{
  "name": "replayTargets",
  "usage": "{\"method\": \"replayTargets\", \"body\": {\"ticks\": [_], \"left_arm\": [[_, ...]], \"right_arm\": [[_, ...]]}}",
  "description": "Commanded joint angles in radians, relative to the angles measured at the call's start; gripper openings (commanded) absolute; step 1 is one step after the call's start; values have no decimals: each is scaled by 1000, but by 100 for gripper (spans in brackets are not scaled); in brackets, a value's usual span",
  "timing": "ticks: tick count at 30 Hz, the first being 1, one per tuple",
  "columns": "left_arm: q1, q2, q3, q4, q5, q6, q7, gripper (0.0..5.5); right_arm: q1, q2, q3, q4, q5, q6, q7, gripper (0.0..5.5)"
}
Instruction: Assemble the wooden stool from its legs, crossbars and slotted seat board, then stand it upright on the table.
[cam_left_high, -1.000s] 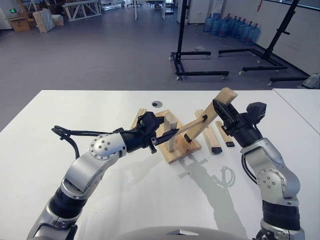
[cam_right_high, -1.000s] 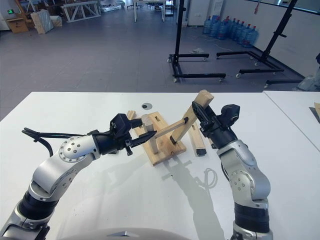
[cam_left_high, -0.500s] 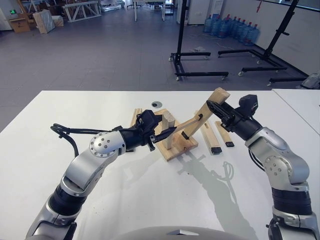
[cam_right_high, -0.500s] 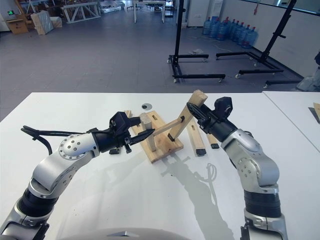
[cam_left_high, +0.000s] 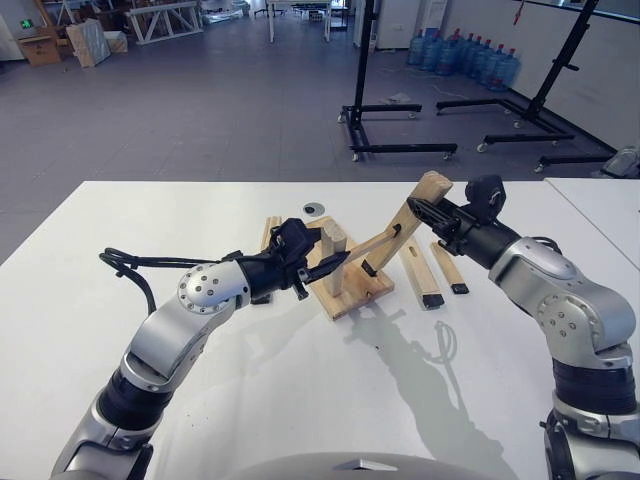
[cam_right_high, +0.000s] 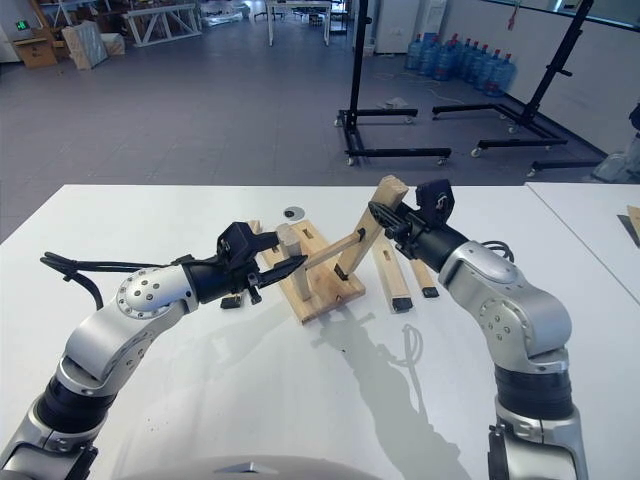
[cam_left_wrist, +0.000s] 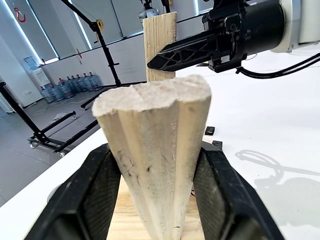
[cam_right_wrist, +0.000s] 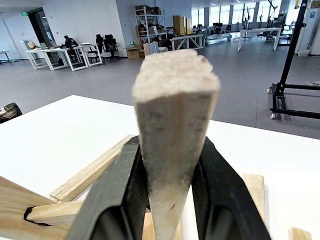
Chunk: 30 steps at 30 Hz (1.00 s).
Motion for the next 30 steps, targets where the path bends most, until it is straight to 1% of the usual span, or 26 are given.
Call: {"method": "replayTargets", "body": {"ticks": [1,4,7,9,11,14,17,21,23,26,30], "left_arm": [[37,12,-71,29,39,60,-13,202],[42,10,-71,26,42,61,-12,202],[46,9,-76,26,47,61,-14,202],[48,9,-76,25,50,62,-14,202],[48,9,-77,24,52,63,-17,202],[49,10,-76,26,54,63,-19,202],[47,12,-75,30,55,62,-22,202],[47,15,-69,29,57,66,-17,202],[47,13,-70,29,58,67,-15,202],[44,6,-70,33,60,68,-8,202],[43,2,-72,39,63,64,-9,202]], "right_arm": [[10,12,49,-41,27,108,-5,100],[-3,41,17,-58,48,88,-10,100],[-2,51,3,-56,16,16,24,100],[3,52,-1,-46,12,10,34,100],[6,57,-6,-44,30,41,31,100],[-20,98,-66,-26,138,112,6,100],[-56,53,-84,-3,153,165,35,100],[-113,-7,-69,28,141,217,82,100],[-119,-16,-52,40,136,243,97,100],[-69,-4,-10,103,116,302,104,100],[-13,1,44,167,75,315,124,100]]}}
